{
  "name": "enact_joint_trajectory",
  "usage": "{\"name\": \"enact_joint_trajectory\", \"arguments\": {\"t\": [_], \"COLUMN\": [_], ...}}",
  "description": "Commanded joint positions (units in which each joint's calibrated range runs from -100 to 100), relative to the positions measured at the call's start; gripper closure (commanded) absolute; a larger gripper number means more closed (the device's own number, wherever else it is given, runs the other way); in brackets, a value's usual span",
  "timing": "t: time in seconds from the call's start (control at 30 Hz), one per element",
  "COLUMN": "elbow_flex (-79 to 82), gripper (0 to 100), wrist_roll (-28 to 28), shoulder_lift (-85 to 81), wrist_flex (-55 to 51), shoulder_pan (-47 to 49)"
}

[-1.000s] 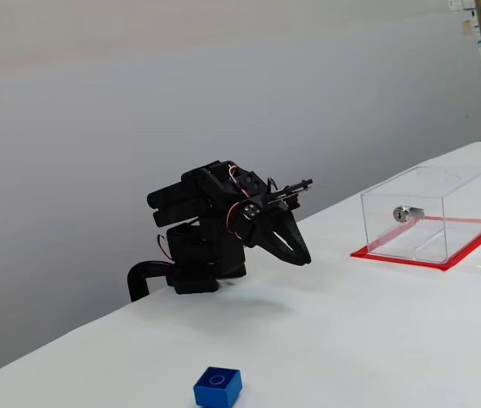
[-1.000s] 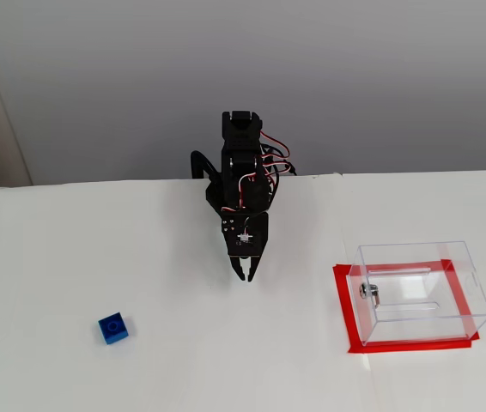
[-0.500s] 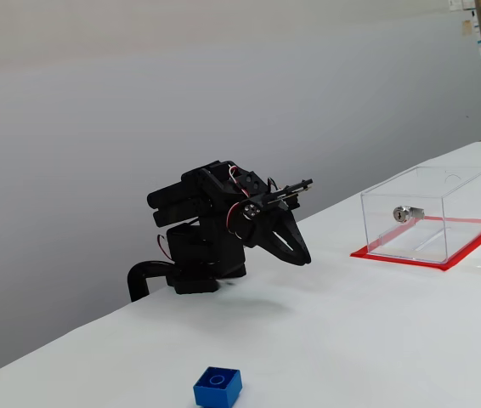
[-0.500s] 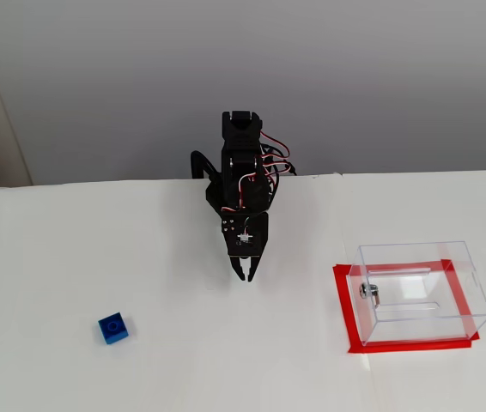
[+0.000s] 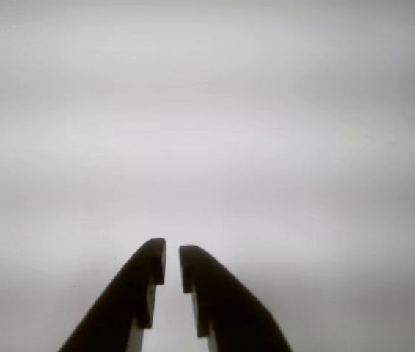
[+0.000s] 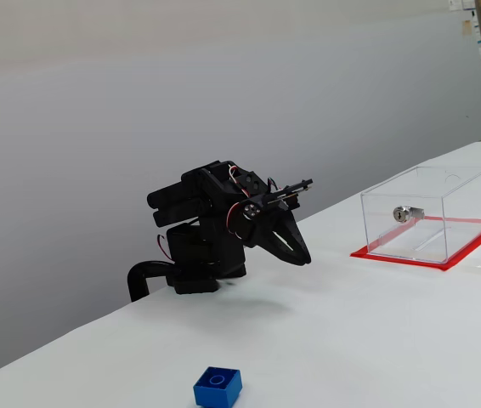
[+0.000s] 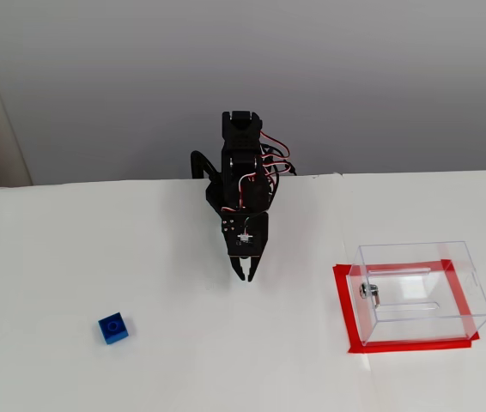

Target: Pick the blue lego brick and place it into the transparent box

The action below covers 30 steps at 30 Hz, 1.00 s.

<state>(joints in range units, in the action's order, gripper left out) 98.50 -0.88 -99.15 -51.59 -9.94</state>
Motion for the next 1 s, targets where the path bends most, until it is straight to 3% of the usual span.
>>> {"name": "enact_joint_trajectory", "arguments": {"t": [0.0,0.97], "elbow_flex": [0.5,0.3], "gripper": [98,97], "wrist_roll": [0.3,0.1], "shoulder_lift": [-0.6,-0.3], "wrist_flex": [0.0,-0.4], "shoulder_pan": [-0.2,0.0]}}
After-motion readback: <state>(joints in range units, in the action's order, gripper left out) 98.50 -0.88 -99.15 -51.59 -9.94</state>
